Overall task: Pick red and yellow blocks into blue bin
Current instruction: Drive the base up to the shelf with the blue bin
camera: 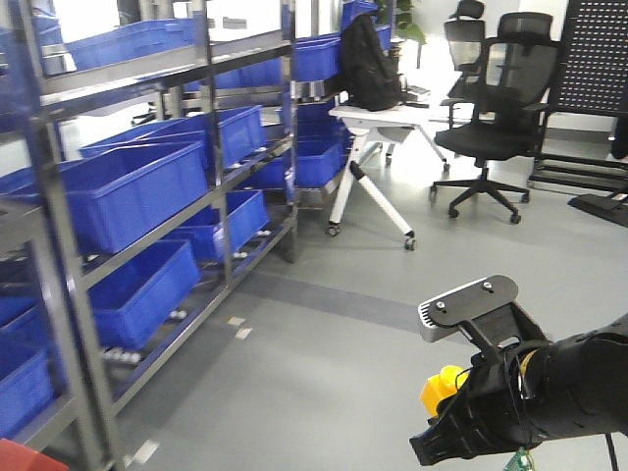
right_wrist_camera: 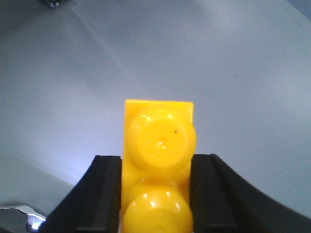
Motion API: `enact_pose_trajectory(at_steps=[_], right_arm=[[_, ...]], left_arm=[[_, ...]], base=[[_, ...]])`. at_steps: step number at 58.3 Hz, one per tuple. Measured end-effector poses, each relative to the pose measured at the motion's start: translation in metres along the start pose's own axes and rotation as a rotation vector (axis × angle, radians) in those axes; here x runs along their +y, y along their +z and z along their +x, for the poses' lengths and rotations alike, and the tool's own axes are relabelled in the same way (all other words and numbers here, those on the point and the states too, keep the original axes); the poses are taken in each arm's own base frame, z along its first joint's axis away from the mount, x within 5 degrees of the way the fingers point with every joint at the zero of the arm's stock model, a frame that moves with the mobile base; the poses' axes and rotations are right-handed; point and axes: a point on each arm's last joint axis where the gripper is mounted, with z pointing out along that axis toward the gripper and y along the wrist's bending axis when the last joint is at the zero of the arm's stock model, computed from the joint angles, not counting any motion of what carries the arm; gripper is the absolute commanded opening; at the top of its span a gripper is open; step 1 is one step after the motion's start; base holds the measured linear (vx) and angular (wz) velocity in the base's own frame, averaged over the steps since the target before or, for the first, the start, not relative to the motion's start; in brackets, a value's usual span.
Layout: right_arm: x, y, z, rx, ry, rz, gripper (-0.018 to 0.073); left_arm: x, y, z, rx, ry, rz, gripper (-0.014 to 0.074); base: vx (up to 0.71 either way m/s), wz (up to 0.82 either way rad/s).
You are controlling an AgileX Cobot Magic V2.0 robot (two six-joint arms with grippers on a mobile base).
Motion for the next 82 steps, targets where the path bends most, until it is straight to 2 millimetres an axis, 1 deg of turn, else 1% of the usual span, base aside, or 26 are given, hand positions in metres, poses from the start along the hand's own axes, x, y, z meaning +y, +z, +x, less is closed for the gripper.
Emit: enact_pose_trajectory(at_steps=[14, 29, 61, 82], right_arm=[[0.0000, 0.0000, 0.0000, 0.000, 0.000, 0.000, 0.0225], [-0.0001, 0.0000, 0.0000, 0.000, -0.001, 0.001, 0.0225], [-0.0001, 0.0000, 0.0001, 0.001, -0.001, 0.001, 0.0225], [-0.0003, 0.0000, 0.0000, 0.000, 0.000, 0.001, 0.0225]], left_arm=[[0.0000, 0.0000, 0.0000, 0.000, 0.000, 0.000, 0.0288], [0.0001, 0.0003, 0.0000, 0.001, 0.000, 0.000, 0.0288], [0.0001, 0.0003, 0.0000, 0.001, 0.000, 0.000, 0.0288], [0.0005, 0.0017, -0.0004, 0.004, -0.002, 0.000, 0.0288]], base=[[0.45, -0.16], [0.41, 0.17], [0.37, 0.31], [0.29, 0.48]])
